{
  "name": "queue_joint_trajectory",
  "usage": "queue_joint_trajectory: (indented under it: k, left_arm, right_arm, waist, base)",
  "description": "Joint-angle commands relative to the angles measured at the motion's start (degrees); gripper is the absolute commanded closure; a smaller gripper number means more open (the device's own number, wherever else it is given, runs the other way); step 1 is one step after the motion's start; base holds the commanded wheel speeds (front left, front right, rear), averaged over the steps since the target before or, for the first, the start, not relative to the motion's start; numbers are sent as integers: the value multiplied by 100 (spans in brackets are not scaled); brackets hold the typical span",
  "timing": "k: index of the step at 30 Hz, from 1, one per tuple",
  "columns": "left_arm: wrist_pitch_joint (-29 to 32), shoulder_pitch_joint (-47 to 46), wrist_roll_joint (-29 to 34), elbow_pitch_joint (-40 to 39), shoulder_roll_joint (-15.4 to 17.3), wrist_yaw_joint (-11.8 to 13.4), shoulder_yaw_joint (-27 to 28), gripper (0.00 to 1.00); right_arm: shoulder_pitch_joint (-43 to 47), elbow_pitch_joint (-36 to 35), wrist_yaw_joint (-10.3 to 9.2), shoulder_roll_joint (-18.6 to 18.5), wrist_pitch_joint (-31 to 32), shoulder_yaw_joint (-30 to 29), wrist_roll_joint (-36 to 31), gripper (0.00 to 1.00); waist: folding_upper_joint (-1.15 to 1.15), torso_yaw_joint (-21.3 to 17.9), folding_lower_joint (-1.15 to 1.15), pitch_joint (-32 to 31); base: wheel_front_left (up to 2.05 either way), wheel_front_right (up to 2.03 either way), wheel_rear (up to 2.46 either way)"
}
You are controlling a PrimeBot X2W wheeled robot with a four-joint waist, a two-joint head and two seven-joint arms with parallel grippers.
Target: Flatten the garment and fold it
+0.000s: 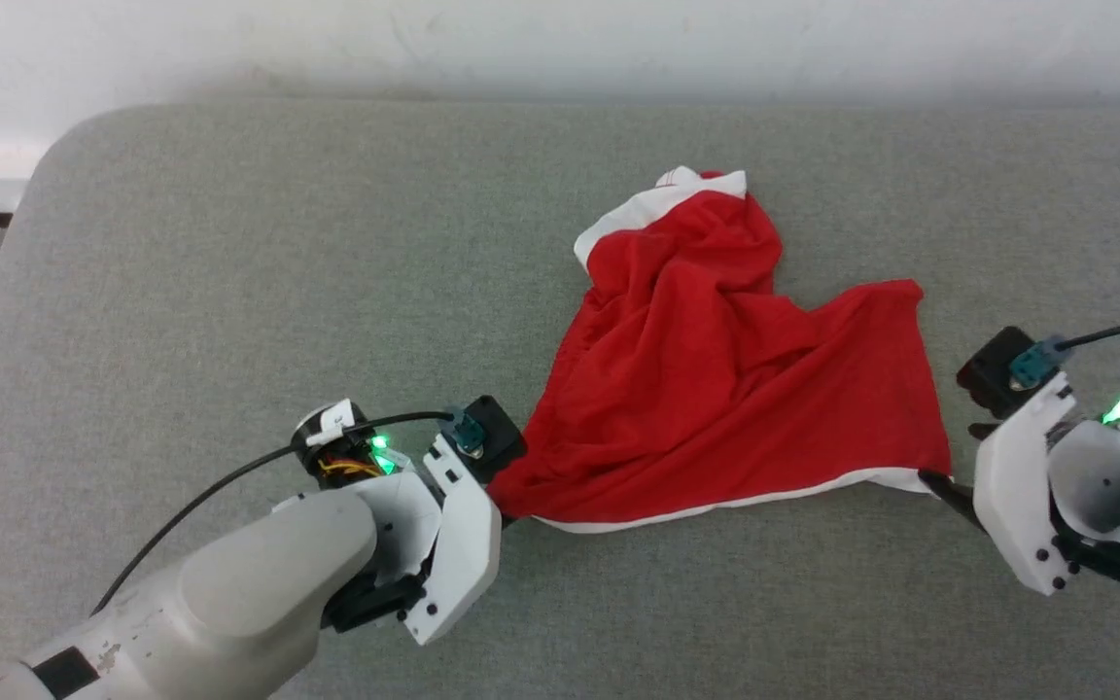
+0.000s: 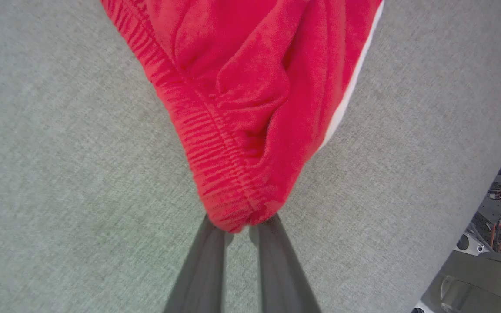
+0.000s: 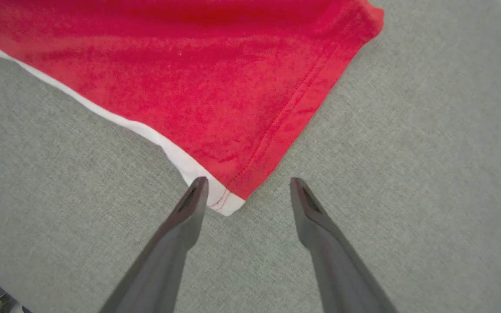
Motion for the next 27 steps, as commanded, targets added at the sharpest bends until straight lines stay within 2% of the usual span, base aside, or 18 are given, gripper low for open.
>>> queue_joint_trajectory:
  k: [1, 9, 10, 11, 17, 21, 27]
  left_arm:
    - [-74, -74, 50, 39, -71, -1, -4, 100]
    - [-349, -151, 55, 266, -256, -1, -4, 100]
    - [-393, -138, 25, 305, -261, -1, -4, 100]
    - [-417, -111, 17, 335, -262, -1, -4, 100]
    - [-782, 113, -79, 513, -282, 0, 43, 100]
    - [-1358, 76, -108, 550, -181, 135, 353, 100]
    - [-1919, -372, -65, 141, 57, 442, 901, 100]
  right_arm:
    - [-196, 273, -5, 133, -43, 198, 69, 0]
    - [-447, 1382, -5, 457, -556, 1371, 328, 0]
    - [-476, 1434, -5, 446, -662, 1469, 402, 30]
    - [-504, 1468, -5, 437, -795, 1544, 474, 100]
    - [-677, 1346, -5, 71, -1954, 1805, 525, 100]
    - [-729, 1020, -5, -172, -2749, 1524, 521, 100]
    - [-923, 399, -5, -454, -3395, 672, 443, 100]
  waist:
    - [0, 105, 0, 184]
    - [0, 244, 0, 328]
    - [0, 241, 0, 316]
    - [0, 231, 0, 290]
    - [0, 165, 0, -31]
    - [0, 63, 0, -304]
    - [0, -18, 0, -488]
  base:
    - [0, 0, 0]
    - [0, 0, 0]
    - [0, 0, 0]
    - [0, 0, 0]
    - [0, 0, 0]
    - [0, 0, 0]
    - [0, 0, 0]
